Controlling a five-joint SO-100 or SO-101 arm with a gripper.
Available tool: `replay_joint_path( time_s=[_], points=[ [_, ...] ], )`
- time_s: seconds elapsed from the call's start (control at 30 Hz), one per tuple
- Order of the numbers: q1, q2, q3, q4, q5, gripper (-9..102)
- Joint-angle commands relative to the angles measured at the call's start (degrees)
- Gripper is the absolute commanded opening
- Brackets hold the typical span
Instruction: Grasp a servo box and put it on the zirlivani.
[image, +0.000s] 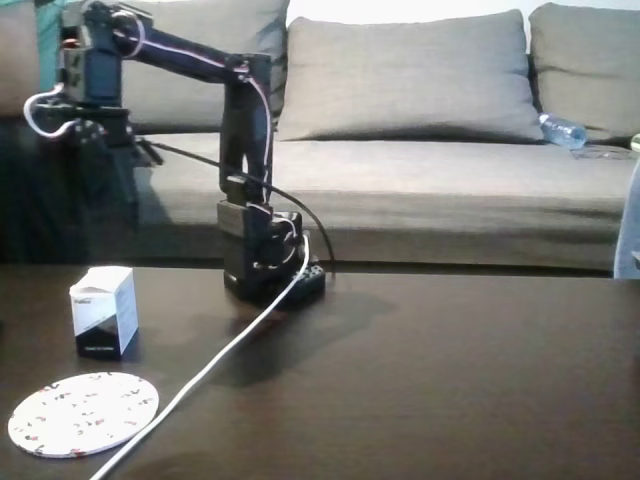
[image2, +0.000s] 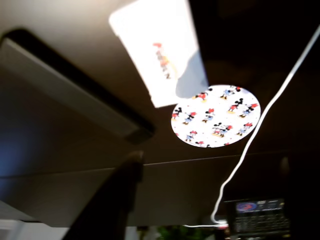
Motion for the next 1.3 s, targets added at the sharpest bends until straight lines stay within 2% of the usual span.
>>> replay_joint_path(
  time_s=[0.0,0.23,0.6,0.77,1.13,1.27],
  points=[
    [0.7,-1.5,-4.3,3.9,-5.8,35],
    [-0.1,-4.5,-8.0,3.9,-16.3,35],
    [1.8,-5.2,-2.5,3.8,-23.6,35],
    [4.1,-4.3,3.0,-0.5,-24.7,35],
    [6.9,-5.4,4.1,-7.6,-27.0,35],
    [7.5,-5.4,4.2,-7.7,-27.4,35]
  ],
)
